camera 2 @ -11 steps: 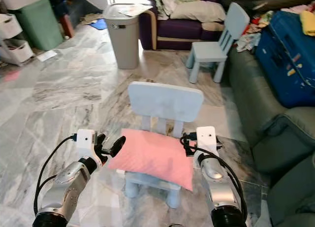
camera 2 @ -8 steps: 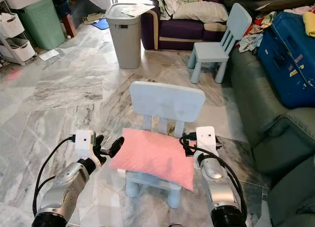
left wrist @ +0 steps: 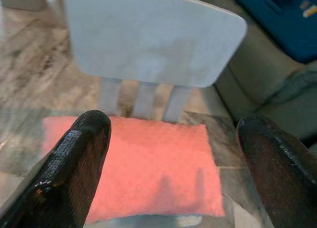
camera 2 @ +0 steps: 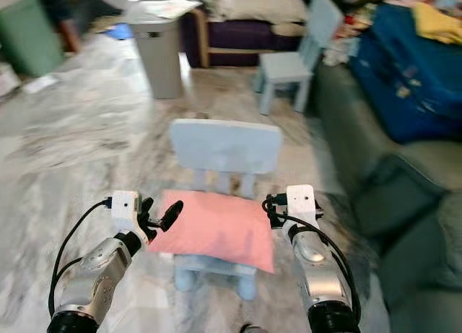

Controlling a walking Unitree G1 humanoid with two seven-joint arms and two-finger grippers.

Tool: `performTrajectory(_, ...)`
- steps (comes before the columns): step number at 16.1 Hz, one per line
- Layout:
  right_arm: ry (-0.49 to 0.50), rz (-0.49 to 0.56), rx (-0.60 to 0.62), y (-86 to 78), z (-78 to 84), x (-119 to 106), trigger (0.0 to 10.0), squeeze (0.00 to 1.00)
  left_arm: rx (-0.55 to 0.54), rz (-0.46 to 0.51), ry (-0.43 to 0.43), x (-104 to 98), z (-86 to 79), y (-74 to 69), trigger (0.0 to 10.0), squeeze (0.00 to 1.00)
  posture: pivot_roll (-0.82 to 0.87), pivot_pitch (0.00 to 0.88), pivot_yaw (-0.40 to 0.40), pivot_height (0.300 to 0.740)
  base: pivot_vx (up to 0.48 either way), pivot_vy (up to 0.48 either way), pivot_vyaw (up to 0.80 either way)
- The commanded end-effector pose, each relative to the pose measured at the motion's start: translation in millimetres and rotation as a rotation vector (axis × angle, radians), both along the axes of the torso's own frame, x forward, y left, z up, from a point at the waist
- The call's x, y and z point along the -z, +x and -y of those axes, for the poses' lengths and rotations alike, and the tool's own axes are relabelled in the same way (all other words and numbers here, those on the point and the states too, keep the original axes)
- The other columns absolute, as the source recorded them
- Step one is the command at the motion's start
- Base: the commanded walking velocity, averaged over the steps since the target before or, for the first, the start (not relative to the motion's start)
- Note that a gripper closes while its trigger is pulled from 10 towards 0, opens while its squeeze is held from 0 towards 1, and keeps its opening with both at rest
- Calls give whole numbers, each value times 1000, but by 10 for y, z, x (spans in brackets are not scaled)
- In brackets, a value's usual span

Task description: Move the pillow to the sofa

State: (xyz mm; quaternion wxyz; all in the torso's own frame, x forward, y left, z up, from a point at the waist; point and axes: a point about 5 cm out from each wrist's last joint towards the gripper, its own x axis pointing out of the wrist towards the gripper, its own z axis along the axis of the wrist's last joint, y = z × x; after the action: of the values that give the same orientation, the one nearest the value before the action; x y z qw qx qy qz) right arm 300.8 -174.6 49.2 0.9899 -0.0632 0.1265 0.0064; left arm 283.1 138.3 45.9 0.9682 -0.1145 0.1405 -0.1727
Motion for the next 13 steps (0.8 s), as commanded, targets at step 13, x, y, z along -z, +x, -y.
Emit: performTrajectory(13, 13, -18, 3, -4, -14, 39, 10000, 0, -12, 10, 54, 13, -60, 5, 10000, 0, -5, 96, 33, 740, 0, 0, -605)
